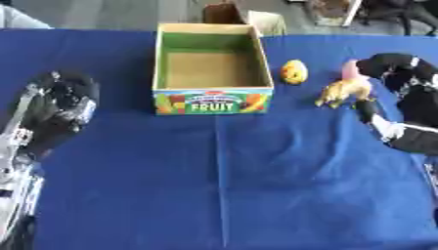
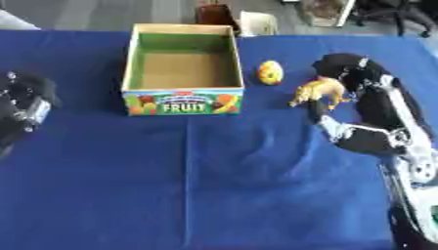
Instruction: Pick up objects on the table and place them in the box.
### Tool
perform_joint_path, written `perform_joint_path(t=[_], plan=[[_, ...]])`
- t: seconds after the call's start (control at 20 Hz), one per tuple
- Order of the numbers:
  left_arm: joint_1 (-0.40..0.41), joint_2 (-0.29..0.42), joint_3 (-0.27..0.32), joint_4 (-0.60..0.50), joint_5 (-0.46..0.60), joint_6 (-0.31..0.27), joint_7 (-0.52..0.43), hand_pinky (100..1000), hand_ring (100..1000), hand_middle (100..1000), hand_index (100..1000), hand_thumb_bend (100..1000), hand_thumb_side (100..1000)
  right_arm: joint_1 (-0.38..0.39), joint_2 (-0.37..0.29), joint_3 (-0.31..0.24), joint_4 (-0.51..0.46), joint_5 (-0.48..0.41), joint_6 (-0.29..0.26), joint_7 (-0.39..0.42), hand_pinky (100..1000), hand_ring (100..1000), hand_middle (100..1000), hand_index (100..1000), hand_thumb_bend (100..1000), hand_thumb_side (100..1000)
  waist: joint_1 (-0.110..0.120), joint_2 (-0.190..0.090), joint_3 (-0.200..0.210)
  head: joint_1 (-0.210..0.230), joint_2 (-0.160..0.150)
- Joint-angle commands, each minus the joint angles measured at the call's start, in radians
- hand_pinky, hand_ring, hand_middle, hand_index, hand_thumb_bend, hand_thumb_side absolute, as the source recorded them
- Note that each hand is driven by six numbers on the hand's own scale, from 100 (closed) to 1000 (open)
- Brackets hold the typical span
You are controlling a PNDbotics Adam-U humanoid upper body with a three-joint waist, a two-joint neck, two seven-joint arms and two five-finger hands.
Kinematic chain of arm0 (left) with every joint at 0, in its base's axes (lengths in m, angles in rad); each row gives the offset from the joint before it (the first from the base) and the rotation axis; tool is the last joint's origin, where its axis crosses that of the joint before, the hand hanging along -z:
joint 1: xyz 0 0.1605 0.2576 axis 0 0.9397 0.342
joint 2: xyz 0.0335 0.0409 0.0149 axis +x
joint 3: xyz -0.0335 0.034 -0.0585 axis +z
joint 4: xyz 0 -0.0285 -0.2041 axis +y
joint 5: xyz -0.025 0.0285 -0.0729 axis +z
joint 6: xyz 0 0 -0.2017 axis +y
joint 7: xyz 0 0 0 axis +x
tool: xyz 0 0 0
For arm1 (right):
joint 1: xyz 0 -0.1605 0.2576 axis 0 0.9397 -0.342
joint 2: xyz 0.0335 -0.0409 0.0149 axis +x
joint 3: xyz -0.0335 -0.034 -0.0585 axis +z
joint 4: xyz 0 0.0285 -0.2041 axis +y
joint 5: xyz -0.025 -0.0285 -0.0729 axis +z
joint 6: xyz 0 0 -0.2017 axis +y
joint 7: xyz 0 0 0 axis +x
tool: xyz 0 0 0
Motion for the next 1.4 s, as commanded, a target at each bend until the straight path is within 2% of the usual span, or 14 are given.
perform_joint_path(t=[0.05,0.45,0.65,0.85,1.0,1.2,1.4], plan=[[-0.005,0.012,0.009,-0.022,0.003,-0.001,0.004,550,504,542,602,226,152,-0.019,-0.048,-0.013,0.001,0.006,-0.011,0.005,852,825,711,810,337,100,0.002,-0.016,0.000,0.000,-0.006],[0.000,0.016,0.008,-0.019,0.000,0.001,0.003,548,503,542,602,226,153,-0.044,-0.181,-0.019,0.055,-0.005,-0.069,-0.008,834,810,693,817,330,100,-0.005,-0.021,-0.001,0.001,-0.006],[0.003,0.020,0.008,-0.018,-0.002,0.001,0.003,548,503,541,601,227,153,-0.075,-0.267,-0.007,0.118,0.007,-0.123,0.009,836,810,701,825,340,100,-0.009,-0.025,0.000,0.000,-0.006],[0.010,0.023,0.007,-0.016,-0.003,0.001,0.003,548,503,541,601,226,153,-0.148,-0.356,0.025,0.260,0.039,-0.215,0.055,841,822,722,842,361,100,-0.014,-0.031,-0.001,-0.006,-0.004],[0.012,0.024,0.005,-0.015,-0.004,0.001,0.001,548,503,541,601,226,151,-0.222,-0.391,0.048,0.406,0.070,-0.294,0.099,844,828,731,849,370,100,-0.014,-0.035,-0.002,-0.005,-0.003],[0.014,0.023,0.005,-0.015,-0.003,0.000,0.000,547,502,541,601,226,150,-0.319,-0.390,0.057,0.591,0.131,-0.389,0.153,846,835,742,859,385,100,-0.008,-0.040,0.000,-0.004,-0.003],[0.015,0.022,0.004,-0.014,-0.001,-0.001,-0.001,547,502,541,601,226,150,-0.387,-0.365,0.052,0.716,0.210,-0.451,0.168,845,838,749,866,390,100,-0.006,-0.041,0.002,-0.003,-0.001]])
